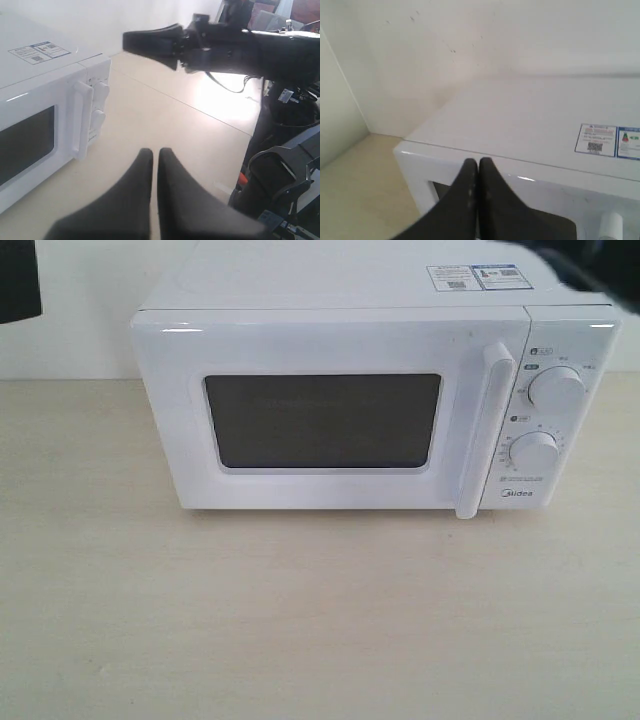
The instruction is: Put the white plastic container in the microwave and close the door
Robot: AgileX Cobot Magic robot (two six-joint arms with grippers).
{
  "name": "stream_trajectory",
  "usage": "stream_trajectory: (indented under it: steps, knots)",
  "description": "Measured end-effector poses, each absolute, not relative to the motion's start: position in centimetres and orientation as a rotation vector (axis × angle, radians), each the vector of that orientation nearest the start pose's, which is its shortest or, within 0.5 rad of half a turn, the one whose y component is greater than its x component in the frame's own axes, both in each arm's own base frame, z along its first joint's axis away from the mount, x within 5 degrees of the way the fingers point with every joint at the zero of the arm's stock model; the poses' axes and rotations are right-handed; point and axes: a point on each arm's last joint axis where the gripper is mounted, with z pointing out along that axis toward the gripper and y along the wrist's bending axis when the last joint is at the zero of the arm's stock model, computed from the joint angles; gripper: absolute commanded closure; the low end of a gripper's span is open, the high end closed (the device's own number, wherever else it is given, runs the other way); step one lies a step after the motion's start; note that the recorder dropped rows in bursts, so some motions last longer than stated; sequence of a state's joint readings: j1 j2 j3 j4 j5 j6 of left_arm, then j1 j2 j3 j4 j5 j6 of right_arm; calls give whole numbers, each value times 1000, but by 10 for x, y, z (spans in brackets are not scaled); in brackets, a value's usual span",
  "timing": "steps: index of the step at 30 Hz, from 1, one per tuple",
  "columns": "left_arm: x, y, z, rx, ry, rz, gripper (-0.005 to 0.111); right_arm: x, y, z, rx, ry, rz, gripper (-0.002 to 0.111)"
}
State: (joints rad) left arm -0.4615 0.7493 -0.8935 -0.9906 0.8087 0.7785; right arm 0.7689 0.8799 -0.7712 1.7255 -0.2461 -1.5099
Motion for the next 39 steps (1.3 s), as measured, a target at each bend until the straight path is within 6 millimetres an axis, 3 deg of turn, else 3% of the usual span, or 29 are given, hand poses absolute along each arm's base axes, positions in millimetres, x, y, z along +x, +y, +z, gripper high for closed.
stream_trajectory:
  steps: [6,17,21,24,30,39]
  knots:
    - [90,-106,402,847,1708,-941,102,114,79,371,-228,1550,594,108]
    - [90,-106,402,847,1708,-941,102,111,71,367,-227,1544,521,108]
    - [90,-106,402,847,1708,-941,102,109,58,325,-193,1626,452,108]
    - [90,-106,402,847,1708,-941,102,92,28,288,-7,1623,424,108]
    - [90,-106,402,847,1708,-941,102,62,-5,241,294,1490,331,108]
    - [90,-106,402,847,1708,-941,102,55,-6,224,309,1454,319,108]
